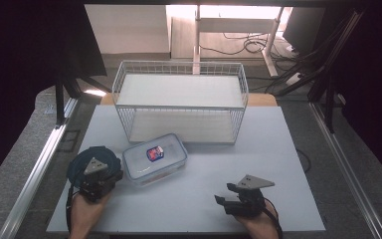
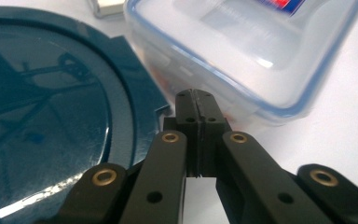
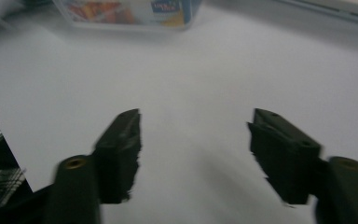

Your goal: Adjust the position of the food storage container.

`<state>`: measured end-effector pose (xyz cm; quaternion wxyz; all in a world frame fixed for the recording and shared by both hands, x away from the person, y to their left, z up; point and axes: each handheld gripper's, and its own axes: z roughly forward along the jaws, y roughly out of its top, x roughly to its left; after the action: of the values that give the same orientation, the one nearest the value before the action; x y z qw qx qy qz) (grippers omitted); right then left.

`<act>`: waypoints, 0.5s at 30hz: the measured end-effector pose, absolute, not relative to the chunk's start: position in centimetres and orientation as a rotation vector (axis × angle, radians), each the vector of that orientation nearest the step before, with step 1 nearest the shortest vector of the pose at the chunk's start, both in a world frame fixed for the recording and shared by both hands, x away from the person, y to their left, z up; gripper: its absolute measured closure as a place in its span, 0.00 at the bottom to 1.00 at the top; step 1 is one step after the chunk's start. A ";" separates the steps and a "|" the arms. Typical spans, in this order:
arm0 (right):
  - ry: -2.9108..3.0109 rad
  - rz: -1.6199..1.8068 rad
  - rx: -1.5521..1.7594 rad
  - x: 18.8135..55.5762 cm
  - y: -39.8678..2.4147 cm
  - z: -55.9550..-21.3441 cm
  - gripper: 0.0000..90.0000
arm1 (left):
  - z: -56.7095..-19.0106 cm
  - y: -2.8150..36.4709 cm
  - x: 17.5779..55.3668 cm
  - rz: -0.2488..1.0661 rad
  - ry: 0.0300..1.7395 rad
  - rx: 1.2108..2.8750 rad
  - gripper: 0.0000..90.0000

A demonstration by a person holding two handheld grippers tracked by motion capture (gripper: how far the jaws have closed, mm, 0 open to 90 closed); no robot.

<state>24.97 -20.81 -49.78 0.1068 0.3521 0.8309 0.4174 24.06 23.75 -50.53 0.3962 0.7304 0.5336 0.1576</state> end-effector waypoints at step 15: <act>2.471 1.192 0.749 34.2 -8.6 -45.9 0.99 | -51.4 23.0 24.4 0.407 1.378 1.890 1.00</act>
<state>34.20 -8.64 -45.91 0.1483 0.2606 0.8592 0.4146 24.39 22.97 -51.43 0.3744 0.7382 0.5382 0.1590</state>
